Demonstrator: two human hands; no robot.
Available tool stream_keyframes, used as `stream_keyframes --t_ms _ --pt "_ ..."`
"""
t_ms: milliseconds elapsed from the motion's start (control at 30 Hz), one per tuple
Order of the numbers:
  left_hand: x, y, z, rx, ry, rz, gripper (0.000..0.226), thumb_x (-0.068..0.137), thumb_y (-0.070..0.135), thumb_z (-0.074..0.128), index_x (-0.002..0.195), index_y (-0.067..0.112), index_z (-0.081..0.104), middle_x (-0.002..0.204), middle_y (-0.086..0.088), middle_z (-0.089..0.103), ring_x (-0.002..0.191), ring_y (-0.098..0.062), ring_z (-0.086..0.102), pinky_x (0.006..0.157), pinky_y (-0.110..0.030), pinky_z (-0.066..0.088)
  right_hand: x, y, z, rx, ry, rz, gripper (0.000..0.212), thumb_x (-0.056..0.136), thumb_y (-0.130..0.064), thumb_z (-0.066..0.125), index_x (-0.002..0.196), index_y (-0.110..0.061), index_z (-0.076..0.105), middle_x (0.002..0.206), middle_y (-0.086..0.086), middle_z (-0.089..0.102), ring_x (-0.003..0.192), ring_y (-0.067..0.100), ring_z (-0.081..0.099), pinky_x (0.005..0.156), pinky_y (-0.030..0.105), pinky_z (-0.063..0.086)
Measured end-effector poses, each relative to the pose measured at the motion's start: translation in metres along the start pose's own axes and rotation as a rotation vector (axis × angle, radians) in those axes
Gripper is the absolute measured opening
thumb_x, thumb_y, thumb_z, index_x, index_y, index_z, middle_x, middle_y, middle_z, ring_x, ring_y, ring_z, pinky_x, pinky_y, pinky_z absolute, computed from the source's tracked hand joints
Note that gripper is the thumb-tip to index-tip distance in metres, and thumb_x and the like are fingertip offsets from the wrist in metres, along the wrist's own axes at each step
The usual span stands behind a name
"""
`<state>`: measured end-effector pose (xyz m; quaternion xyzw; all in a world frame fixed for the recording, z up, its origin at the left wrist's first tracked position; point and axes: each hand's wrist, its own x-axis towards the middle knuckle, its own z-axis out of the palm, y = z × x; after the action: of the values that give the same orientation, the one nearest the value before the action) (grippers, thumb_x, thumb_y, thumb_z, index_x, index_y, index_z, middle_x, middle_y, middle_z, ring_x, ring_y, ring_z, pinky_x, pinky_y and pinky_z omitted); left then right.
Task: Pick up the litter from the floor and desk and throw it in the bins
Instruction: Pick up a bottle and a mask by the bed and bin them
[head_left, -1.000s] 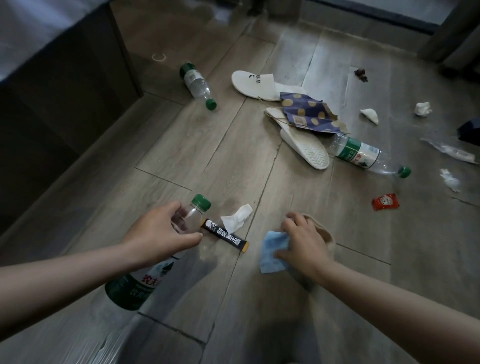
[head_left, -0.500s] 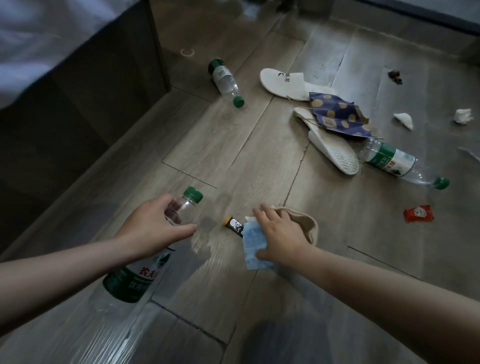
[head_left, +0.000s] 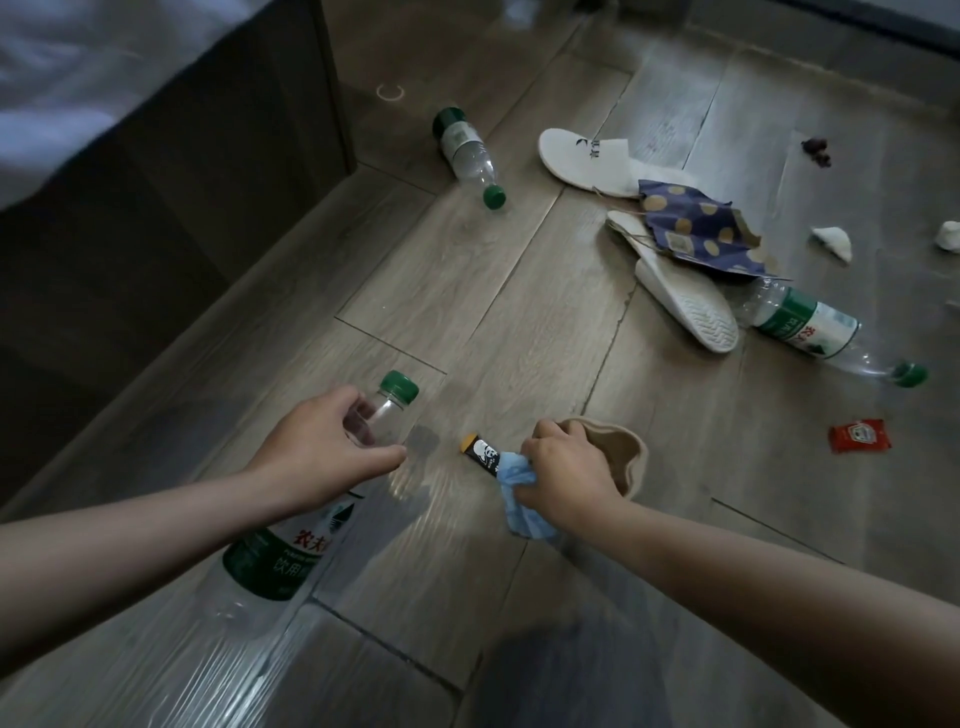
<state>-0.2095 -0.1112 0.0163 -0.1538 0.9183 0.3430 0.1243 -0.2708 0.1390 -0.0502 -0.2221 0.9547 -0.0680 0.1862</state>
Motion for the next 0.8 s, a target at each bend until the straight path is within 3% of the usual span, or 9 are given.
stream_keyframes --t_ms 167,300,433,533,633,800 --pt "-0.001 0.008 -0.004 -0.027 0.009 -0.003 0.036 0.063 0.048 0.077 0.087 0.031 0.056 0.081 0.012 0.065 0.074 -0.005 0.061 0.066 -0.029 0.052 -0.002 0.011 -0.012 0.039 0.002 -0.025 0.011 0.083 -0.028 0.062 0.084 -0.018 0.059 0.097 -0.004 0.048 0.095 0.020 0.045 0.066 0.029 0.030" --pt "-0.002 0.012 -0.008 -0.092 -0.005 -0.014 0.035 0.062 0.050 0.077 0.083 0.030 0.058 0.079 0.010 0.067 0.072 -0.007 0.063 0.065 -0.032 0.054 -0.003 0.024 -0.036 0.260 0.023 0.086 0.025 0.080 -0.027 0.061 0.067 -0.015 0.044 0.084 -0.002 0.049 0.074 0.018 0.051 0.055 0.031 0.029" --pt "0.016 0.037 -0.028 -0.153 -0.072 0.001 0.036 0.061 0.049 0.077 0.088 0.030 0.060 0.081 0.009 0.067 0.073 -0.007 0.063 0.066 -0.031 0.053 -0.002 0.026 -0.069 0.504 0.173 0.161 0.032 0.077 -0.023 0.065 0.059 -0.012 0.041 0.070 -0.004 0.043 0.055 0.008 0.040 0.051 0.027 0.029" --pt "0.044 0.069 -0.057 -0.203 -0.017 -0.002 0.033 0.064 0.040 0.080 0.087 0.024 0.062 0.080 0.006 0.067 0.074 -0.011 0.062 0.063 -0.028 0.049 0.001 0.021 -0.103 0.680 0.321 0.259 0.035 0.074 -0.017 0.067 0.055 -0.017 0.038 0.065 -0.007 0.040 0.053 0.004 0.039 0.049 0.019 0.031" --pt "0.057 0.104 -0.082 -0.236 0.032 -0.044 0.030 0.066 0.036 0.081 0.083 0.019 0.063 0.076 0.005 0.066 0.070 -0.010 0.060 0.057 -0.026 0.041 0.000 0.012 -0.143 0.791 0.348 0.303 0.029 0.072 -0.011 0.067 0.058 -0.003 0.043 0.065 0.003 0.043 0.054 0.003 0.040 0.050 0.018 0.033" --pt "0.038 0.157 -0.123 -0.257 -0.013 -0.108 0.032 0.066 0.039 0.080 0.079 0.017 0.061 0.073 0.004 0.064 0.066 -0.013 0.059 0.055 -0.026 0.041 -0.021 -0.005 -0.229 0.804 0.366 0.329 0.043 0.072 -0.006 0.070 0.054 -0.017 0.032 0.062 -0.003 0.037 0.052 0.005 0.036 0.048 0.019 0.029"
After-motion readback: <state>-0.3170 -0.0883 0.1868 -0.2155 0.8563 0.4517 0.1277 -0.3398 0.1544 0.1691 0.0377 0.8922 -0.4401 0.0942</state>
